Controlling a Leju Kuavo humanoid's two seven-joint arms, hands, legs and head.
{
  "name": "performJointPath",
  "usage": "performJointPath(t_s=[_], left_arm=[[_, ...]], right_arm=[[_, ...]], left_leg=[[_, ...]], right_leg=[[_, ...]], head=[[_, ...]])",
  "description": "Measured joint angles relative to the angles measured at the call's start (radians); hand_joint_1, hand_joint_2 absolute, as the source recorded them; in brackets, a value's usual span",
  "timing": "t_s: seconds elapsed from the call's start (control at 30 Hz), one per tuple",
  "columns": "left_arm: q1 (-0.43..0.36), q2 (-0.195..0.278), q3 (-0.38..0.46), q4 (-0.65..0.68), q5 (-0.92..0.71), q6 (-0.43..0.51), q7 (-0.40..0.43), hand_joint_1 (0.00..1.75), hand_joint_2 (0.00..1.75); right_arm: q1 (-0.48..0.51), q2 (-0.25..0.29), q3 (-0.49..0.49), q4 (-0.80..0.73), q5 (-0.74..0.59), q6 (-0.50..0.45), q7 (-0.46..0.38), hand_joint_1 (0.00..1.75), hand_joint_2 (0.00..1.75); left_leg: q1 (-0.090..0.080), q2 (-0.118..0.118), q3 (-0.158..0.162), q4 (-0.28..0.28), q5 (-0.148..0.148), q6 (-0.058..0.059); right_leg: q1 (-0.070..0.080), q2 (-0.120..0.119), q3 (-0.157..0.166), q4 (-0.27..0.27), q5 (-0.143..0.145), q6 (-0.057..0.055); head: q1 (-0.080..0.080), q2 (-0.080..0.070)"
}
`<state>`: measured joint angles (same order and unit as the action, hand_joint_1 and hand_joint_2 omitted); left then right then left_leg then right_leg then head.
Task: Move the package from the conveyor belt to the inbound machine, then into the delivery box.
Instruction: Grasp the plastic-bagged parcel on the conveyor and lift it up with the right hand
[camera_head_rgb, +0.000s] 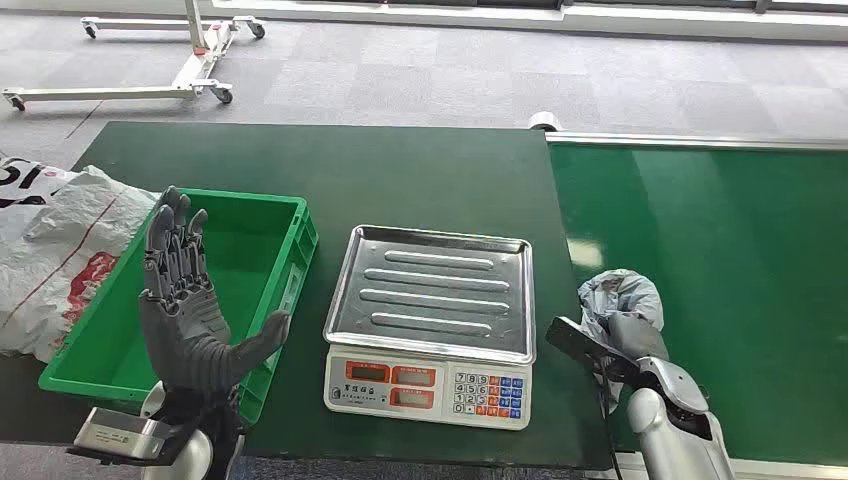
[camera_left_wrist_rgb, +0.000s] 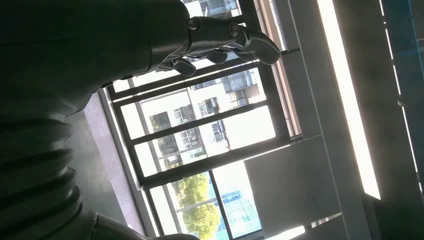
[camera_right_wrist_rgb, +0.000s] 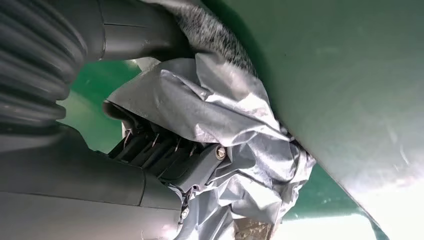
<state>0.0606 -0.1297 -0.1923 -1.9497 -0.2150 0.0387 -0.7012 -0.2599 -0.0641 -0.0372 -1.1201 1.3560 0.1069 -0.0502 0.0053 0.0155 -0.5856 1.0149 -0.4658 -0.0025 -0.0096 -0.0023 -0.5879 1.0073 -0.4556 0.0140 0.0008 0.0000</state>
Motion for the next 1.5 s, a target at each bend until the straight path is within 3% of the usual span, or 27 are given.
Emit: performJointPath(t_s=[0.07, 0.27, 0.47, 0.57, 0.73, 0.87, 0.93, 1.23, 1.37, 1.5], left_arm=[[0.001, 0.0, 0.0, -0.003, -0.001, 0.004, 0.0, 0.0, 1.75], [0.019, 0.0, 0.0, -0.031, -0.002, 0.021, 0.0, 0.0, 1.75], [0.024, 0.0, 0.0, -0.039, -0.001, 0.015, 0.0, 0.0, 1.75], [0.023, 0.0, 0.0, -0.036, 0.005, 0.01, 0.0, 0.0, 1.75], [0.021, 0.0, -0.001, -0.025, 0.014, 0.003, 0.0, 0.0, 1.75], [0.017, 0.0, -0.006, -0.009, 0.032, -0.014, 0.0, 0.0, 1.75], [0.008, 0.0, -0.013, 0.004, 0.04, -0.019, 0.0, 0.0, 1.75], [-0.022, 0.0, -0.037, 0.049, 0.059, -0.024, 0.0, 0.0, 1.75], [-0.044, 0.0, -0.049, 0.077, 0.071, -0.014, 0.0, 0.0, 1.75], [-0.059, 0.005, -0.066, 0.099, 0.084, 0.017, 0.0, 0.0, 1.75]], right_arm=[[0.005, 0.004, 0.004, -0.017, 0.011, -0.028, 0.003, 1.75, 1.75], [0.033, 0.052, 0.015, -0.204, 0.144, -0.262, 0.053, 1.75, 1.75], [0.046, 0.088, 0.019, -0.412, 0.204, -0.397, 0.055, 1.75, 1.75], [0.061, 0.093, 0.026, -0.529, 0.214, -0.491, 0.072, 1.75, 1.75], [0.085, 0.093, 0.034, -0.648, 0.215, -0.569, 0.069, 1.75, 1.75], [0.111, 0.116, 0.029, -0.707, 0.215, -0.752, -0.067, 1.75, 1.75], [0.119, 0.142, 0.026, -0.745, 0.215, -0.793, -0.152, 1.75, 1.75], [0.122, 0.201, 0.036, -0.86, 0.215, -0.803, -0.306, 1.75, 1.75], [0.12, 0.21, 0.114, -0.859, 0.216, -0.804, -0.427, 1.75, 1.75], [0.119, 0.211, 0.206, -0.793, 0.217, -0.803, -0.462, 1.75, 1.75]], left_leg=[[0.0, 0.0, 0.0, 0.0, 0.0, 0.0], [0.0, -0.003, -0.003, -0.001, 0.002, -0.002], [0.0, -0.005, -0.003, -0.001, 0.002, -0.002], [0.0, -0.005, -0.003, -0.001, 0.002, -0.001], [-0.001, -0.005, -0.003, 0.0, 0.001, -0.001], [-0.001, -0.004, -0.003, 0.0, 0.001, -0.001], [-0.001, -0.004, -0.002, 0.0, 0.001, -0.001], [0.0, -0.004, -0.002, 0.0, 0.002, -0.001], [0.0, -0.004, -0.002, 0.0, 0.001, -0.001], [0.0, -0.004, -0.002, 0.0, 0.002, -0.001]], right_leg=[[0.001, 0.0, 0.0, 0.0, 0.0, 0.0], [0.001, -0.001, -0.003, 0.001, 0.0, -0.001], [-0.001, -0.004, -0.003, 0.001, 0.0, 0.0], [-0.002, -0.004, -0.002, 0.0, -0.001, 0.0], [-0.002, -0.004, -0.002, 0.0, -0.001, 0.0], [-0.002, -0.004, -0.002, 0.0, 0.0, 0.0], [-0.002, -0.004, -0.002, 0.0, 0.0, 0.0], [-0.002, -0.004, -0.001, 0.0, 0.0, 0.0], [-0.001, -0.004, -0.001, 0.0, 0.0, 0.0], [-0.001, -0.004, -0.001, 0.0, 0.0, 0.0]], head=[[0.0, 0.0], [0.0, 0.0], [0.0, 0.0], [0.0, 0.0], [0.0, 0.0], [0.0, 0.0], [0.0, 0.0], [0.0, 0.0], [0.0, 0.0], [0.0, 0.0]])
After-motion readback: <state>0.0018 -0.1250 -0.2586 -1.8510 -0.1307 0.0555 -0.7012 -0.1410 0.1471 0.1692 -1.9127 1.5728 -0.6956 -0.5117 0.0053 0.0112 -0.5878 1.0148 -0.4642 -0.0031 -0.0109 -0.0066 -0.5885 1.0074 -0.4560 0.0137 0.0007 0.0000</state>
